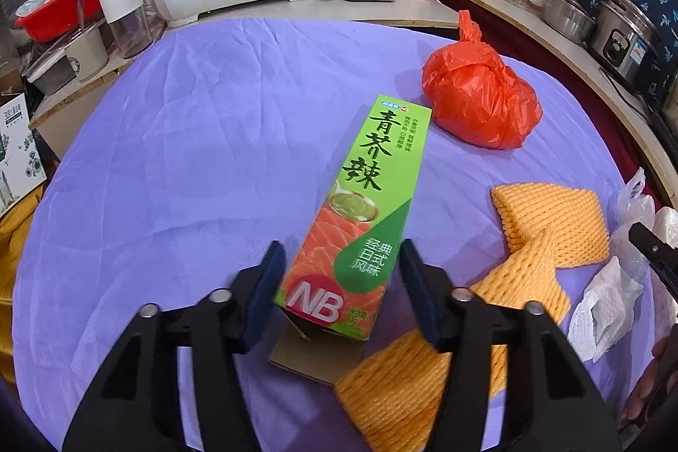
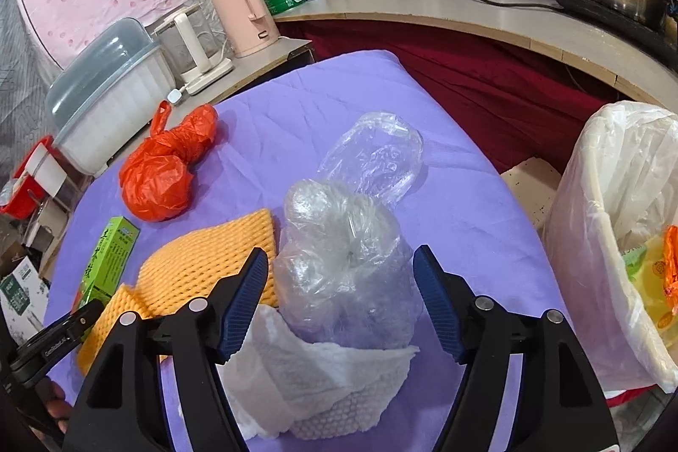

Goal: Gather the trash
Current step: 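Grasp the green NB wasabi box with the left tool while the right grasps the clear plastic bag, then carry the green box and clear plastic bag over the bin with both tools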

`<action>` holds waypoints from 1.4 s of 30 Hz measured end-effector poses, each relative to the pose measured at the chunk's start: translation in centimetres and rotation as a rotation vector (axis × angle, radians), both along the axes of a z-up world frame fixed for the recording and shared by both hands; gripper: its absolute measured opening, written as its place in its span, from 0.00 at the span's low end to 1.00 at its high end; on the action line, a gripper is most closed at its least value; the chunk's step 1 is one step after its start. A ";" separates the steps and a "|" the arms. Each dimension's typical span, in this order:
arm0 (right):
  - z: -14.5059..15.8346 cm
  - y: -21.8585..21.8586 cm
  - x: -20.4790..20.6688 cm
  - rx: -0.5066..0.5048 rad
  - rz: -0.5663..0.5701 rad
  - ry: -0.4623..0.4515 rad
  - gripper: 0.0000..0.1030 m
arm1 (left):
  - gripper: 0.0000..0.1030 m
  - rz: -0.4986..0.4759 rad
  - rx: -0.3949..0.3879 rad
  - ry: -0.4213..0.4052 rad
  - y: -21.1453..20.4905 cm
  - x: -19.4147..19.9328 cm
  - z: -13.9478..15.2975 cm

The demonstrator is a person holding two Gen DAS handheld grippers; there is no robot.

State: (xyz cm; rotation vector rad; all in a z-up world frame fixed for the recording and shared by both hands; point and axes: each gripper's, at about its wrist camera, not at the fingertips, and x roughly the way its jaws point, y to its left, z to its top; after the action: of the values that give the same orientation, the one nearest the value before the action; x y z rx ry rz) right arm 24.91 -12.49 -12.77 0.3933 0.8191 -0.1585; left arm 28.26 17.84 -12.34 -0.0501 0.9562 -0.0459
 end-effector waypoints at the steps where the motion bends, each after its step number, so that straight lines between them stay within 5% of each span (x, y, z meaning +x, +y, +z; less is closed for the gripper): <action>1: -0.3 -0.1 0.1 0.006 -0.002 0.003 0.66 | 0.46 -0.001 -0.003 -0.001 0.0 0.0 0.0; 4: -0.6 -0.3 0.4 0.022 0.004 0.007 0.53 | 0.36 0.002 -0.002 -0.009 0.0 0.0 0.3; 9: 0.3 -0.1 0.2 0.015 0.024 -0.004 0.33 | 0.36 0.007 0.002 -0.039 0.0 -0.4 1.4; 31: 9.9 -2.4 -7.5 0.015 0.006 -0.200 0.30 | 0.36 -0.036 -0.045 -0.274 -2.4 -7.0 13.6; 42: 13.0 -6.3 -12.8 0.014 -0.058 -0.264 0.30 | 0.36 -0.174 -0.068 -0.332 -10.3 -11.3 17.4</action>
State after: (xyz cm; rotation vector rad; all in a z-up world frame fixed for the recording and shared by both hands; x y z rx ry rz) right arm 12.16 -18.81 0.18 0.4413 0.5498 -0.1512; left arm 16.96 7.52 5.09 -0.0211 0.6253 -0.2407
